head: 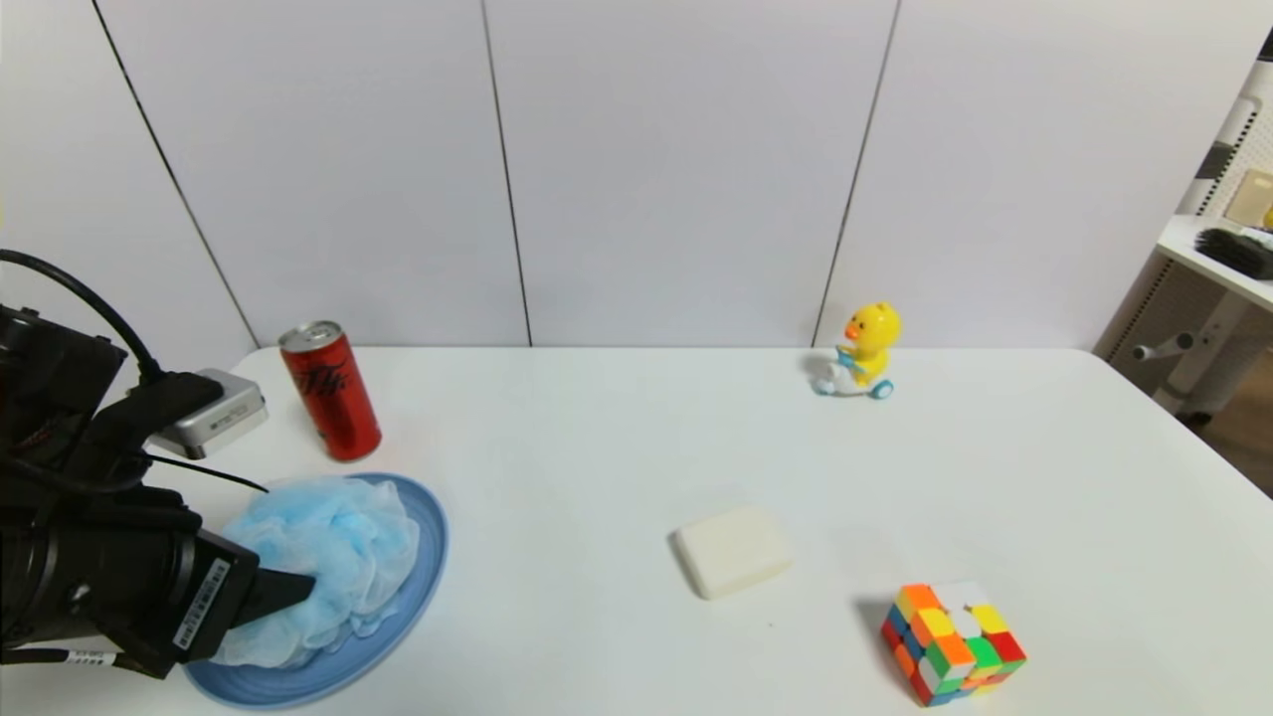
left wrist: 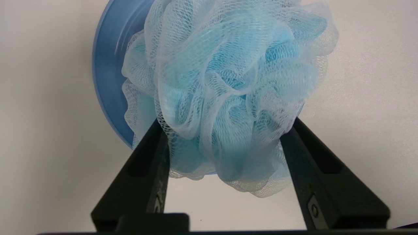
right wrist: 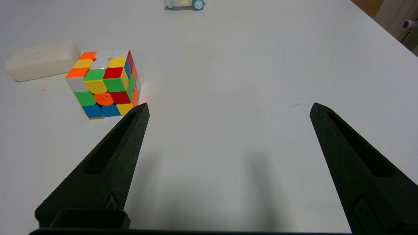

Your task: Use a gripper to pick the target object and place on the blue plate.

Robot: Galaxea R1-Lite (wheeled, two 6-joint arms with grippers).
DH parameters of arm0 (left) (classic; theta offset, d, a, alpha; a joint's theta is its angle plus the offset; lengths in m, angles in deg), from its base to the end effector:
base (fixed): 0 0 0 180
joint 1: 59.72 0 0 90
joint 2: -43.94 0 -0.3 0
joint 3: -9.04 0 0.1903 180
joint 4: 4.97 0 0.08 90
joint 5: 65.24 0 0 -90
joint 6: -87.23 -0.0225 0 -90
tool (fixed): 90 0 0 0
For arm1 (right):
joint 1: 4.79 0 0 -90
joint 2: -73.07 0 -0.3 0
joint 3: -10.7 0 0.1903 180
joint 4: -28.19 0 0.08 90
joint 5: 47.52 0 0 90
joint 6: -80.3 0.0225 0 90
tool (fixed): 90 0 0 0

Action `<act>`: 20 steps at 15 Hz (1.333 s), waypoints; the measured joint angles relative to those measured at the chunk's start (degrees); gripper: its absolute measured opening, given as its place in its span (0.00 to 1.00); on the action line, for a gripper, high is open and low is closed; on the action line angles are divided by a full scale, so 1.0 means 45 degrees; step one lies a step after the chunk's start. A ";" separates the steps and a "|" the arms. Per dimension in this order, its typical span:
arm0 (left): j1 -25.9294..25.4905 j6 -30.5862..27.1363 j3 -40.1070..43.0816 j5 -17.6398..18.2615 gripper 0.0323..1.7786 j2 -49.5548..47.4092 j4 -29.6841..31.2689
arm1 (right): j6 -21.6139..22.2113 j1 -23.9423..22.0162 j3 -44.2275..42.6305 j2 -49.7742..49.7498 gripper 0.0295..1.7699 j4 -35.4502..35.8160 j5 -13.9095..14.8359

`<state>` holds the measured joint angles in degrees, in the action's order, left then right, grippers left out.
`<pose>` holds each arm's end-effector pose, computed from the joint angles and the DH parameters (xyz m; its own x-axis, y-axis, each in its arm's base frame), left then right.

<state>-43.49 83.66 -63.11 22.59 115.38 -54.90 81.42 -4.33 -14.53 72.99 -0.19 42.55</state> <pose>0.1555 -0.0444 0.2092 0.6373 -0.1461 -0.7567 0.3003 0.9513 0.0693 -0.0256 -0.0002 0.0754 0.9985 0.0068 -0.0536 -0.0058 0.9998 0.0195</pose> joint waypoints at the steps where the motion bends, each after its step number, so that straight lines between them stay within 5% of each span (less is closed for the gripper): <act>1: 0.0005 -0.0008 -0.0016 0.0000 0.66 -0.0035 0.0060 | 0.0005 0.0000 0.0000 0.0000 0.96 0.0000 0.0000; 12: -0.1311 -0.0699 -0.1750 0.0038 0.88 -0.4123 0.0661 | 0.0005 0.0000 -0.0005 0.0000 0.96 0.0000 0.0005; 20: -0.3216 -0.0810 0.3793 0.1541 0.93 -1.0511 0.1048 | 0.0005 0.0000 -0.0005 0.0000 0.96 0.0005 0.0005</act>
<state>-57.96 80.02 -46.05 29.53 68.08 -50.18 81.44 -4.33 -14.55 72.99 -0.16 42.58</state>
